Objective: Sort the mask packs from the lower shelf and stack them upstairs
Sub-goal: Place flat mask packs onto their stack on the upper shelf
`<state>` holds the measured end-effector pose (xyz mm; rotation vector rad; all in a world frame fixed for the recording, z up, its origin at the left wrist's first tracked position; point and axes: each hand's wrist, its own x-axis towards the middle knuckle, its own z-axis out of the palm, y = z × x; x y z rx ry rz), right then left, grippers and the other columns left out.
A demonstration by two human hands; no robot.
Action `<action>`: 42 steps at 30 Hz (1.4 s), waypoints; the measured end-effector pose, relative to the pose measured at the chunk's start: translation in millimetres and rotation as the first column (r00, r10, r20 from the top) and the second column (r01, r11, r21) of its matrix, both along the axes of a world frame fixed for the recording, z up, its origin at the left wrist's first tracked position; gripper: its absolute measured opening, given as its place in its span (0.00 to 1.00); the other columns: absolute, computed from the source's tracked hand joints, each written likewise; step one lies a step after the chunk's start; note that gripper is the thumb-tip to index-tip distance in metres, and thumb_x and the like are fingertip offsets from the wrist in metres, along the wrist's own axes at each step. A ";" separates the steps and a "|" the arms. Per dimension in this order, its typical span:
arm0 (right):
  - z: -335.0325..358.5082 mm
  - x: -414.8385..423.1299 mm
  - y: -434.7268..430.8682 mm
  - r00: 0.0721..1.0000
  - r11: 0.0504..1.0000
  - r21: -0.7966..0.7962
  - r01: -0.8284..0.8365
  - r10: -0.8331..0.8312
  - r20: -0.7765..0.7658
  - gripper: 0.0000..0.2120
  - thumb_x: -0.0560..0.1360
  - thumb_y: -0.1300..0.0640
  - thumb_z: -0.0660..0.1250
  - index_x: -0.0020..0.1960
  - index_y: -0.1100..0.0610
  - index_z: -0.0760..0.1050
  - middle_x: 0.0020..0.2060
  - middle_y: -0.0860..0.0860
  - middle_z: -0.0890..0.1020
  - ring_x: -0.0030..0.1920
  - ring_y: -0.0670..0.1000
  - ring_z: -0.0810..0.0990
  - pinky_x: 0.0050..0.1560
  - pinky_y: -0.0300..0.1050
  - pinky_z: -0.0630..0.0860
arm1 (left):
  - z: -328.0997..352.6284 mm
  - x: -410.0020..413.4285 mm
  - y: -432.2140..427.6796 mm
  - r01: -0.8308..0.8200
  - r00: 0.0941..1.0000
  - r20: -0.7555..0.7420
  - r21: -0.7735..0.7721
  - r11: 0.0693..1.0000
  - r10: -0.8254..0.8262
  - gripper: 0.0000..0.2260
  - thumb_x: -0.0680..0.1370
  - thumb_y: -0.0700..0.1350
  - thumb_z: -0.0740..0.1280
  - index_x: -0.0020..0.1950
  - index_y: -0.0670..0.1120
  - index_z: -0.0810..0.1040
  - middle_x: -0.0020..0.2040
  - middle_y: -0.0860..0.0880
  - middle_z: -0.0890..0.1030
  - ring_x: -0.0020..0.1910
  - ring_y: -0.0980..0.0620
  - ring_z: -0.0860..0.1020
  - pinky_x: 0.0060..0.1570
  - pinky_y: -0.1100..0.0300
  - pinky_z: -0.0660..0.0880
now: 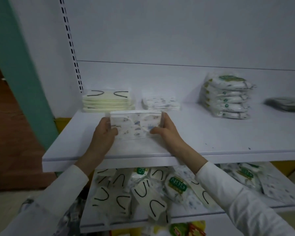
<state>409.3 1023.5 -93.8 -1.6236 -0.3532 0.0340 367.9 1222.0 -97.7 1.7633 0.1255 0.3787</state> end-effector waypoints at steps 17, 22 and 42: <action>16.2 20.0 -99.0 0.940 0.930 -0.154 0.333 -0.315 0.130 0.10 0.73 0.66 0.69 0.39 0.52 0.80 0.36 0.57 0.81 0.39 0.52 0.78 0.47 0.48 0.81 | 34.2 39.8 -45.0 0.028 0.997 0.056 0.385 0.923 -0.054 0.07 0.72 0.33 0.67 0.43 0.44 0.80 0.41 0.45 0.82 0.42 0.45 0.80 0.50 0.58 0.77; 38.3 58.4 -139.1 0.932 0.920 -0.161 0.358 -0.340 0.129 0.07 0.73 0.67 0.69 0.44 0.56 0.78 0.37 0.58 0.80 0.38 0.51 0.78 0.37 0.37 0.79 | 41.7 82.7 -83.3 -0.006 0.994 0.110 0.284 0.959 -0.026 0.11 0.69 0.31 0.69 0.45 0.45 0.79 0.34 0.48 0.80 0.37 0.47 0.80 0.47 0.57 0.79; 31.1 233.3 -104.7 0.945 0.796 -0.510 0.326 -0.296 0.142 0.07 0.72 0.66 0.66 0.42 0.58 0.82 0.42 0.57 0.85 0.49 0.55 0.81 0.53 0.42 0.77 | 40.2 207.3 -94.8 -0.134 0.969 -0.096 0.563 0.815 0.226 0.10 0.74 0.34 0.60 0.38 0.42 0.79 0.37 0.39 0.76 0.40 0.46 0.75 0.44 0.59 0.69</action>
